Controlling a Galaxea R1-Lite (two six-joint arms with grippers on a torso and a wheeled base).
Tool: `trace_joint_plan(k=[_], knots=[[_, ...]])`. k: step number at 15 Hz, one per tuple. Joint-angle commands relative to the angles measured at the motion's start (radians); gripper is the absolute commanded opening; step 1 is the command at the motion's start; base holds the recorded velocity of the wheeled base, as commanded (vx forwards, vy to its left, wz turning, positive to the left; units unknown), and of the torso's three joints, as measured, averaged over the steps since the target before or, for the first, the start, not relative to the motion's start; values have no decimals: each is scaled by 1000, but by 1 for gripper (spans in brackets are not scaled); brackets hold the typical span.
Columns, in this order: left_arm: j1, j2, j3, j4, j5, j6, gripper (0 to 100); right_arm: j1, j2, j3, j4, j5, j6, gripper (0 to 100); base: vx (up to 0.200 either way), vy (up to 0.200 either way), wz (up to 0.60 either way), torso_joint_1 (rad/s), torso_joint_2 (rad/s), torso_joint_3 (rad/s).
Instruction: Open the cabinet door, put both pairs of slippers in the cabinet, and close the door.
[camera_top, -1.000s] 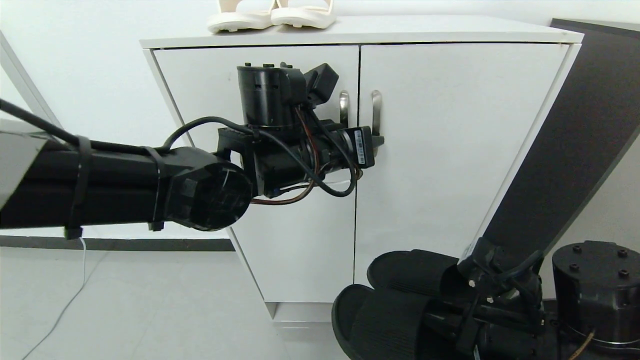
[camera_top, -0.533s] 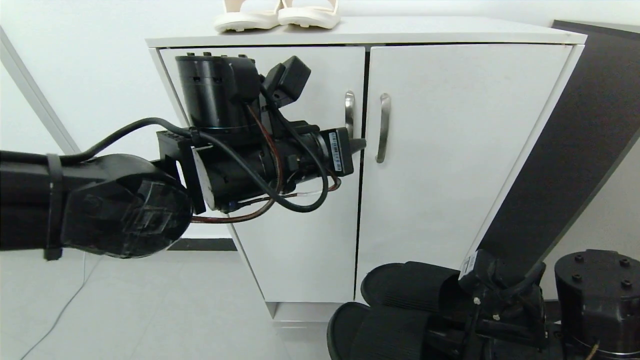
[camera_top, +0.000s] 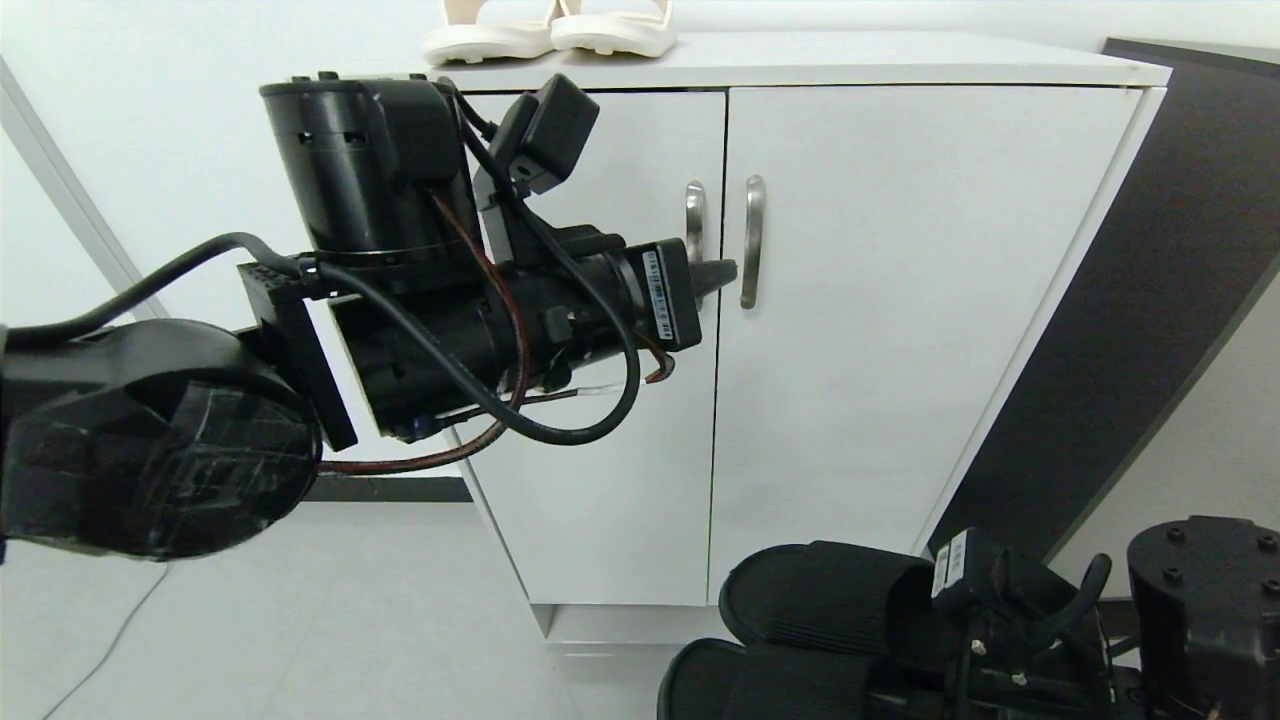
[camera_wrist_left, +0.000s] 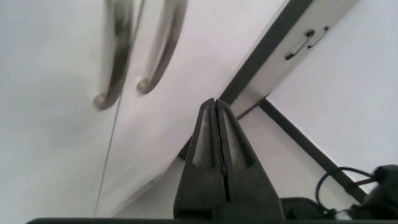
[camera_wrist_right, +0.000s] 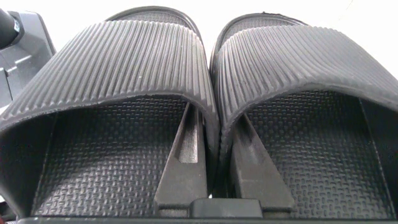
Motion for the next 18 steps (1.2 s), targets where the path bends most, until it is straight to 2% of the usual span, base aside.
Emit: trace_joint_plan(k=[1,4,5,7,8,9,15,18], knots=[[3,21,-34,0,-4,-5,0,0,0,-1,1,0,0,0,0,0,0,0,0,0],[5,66,-98,10,-6,-9,0,9,3,-1,1,0,-2,0,0,0,0,0,0,0],[5,80,-112,17,-6,-9,100,11,3,-1,1,0,-2,0,0,0,0,0,0,0],[6,89,-141,77,-29,-14,100,13,4,-1,1,0,-2,0,0,0,0,0,0,0],[8,90,-155,99,-41,-35,100,16,6,-3,1,0,-2,0,0,0,0,0,0,0],[8,94,-175,105,-49,-70,100,17,6,-3,1,0,-2,0,0,0,0,0,0,0],[9,155,-255,105,-60,-75,100,19,12,-1,1,0,-3,0,0,0,0,0,0,0],[19,206,-326,108,-57,-75,100,19,13,-1,1,0,-3,0,0,0,0,0,0,0]])
